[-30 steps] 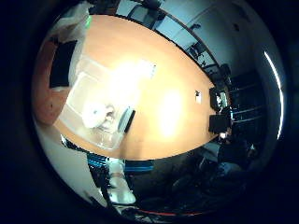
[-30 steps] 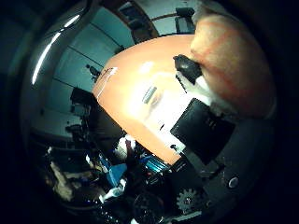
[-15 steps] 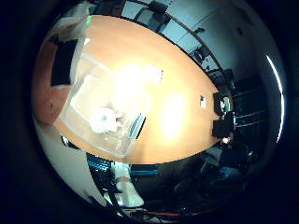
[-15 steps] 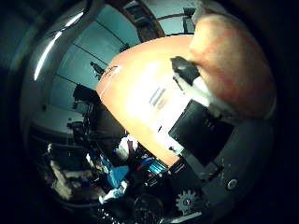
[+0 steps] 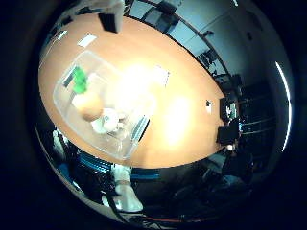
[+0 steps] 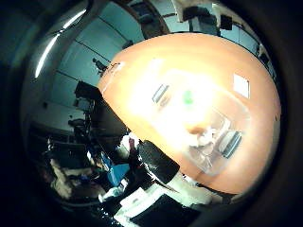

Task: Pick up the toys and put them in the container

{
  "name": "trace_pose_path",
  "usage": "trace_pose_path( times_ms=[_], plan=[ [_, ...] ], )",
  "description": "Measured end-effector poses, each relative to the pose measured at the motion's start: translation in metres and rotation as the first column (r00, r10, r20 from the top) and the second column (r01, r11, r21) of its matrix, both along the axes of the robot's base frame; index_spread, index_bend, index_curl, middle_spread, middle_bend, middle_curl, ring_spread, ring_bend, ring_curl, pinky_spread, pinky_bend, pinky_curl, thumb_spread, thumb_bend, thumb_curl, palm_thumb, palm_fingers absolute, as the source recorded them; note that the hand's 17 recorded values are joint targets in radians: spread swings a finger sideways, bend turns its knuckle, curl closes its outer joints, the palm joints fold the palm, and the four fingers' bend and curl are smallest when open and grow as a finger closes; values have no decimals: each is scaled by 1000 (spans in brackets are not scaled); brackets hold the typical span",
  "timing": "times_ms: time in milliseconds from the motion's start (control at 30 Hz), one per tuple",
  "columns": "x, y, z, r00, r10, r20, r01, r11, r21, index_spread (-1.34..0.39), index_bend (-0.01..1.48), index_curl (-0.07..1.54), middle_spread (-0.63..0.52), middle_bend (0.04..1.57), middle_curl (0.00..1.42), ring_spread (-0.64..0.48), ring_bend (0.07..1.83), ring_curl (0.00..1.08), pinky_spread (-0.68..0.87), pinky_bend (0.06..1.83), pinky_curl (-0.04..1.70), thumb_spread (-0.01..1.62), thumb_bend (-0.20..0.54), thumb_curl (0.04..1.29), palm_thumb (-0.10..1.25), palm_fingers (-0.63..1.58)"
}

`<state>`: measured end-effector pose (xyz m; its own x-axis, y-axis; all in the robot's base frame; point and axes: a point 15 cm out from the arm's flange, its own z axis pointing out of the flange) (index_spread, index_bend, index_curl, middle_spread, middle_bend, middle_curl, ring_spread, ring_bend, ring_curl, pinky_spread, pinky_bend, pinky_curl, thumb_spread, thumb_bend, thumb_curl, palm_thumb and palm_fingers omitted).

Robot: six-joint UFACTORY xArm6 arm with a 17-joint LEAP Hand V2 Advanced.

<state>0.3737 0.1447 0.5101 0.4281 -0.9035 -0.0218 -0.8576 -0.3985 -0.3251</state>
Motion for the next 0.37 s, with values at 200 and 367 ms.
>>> trace_pose_path(
  times_ms=[200,367],
  plan=[
    [-6,-3,9,1000,0,21,0,1000,7,-468,188,404,-59,297,393,130,586,319,533,500,604,1158,-20,256,382,272],
    [-16,-10,21,999,-10,41,10,1000,15,-463,187,376,-69,272,369,115,559,279,537,447,545,1163,-18,253,397,330]
  ],
)
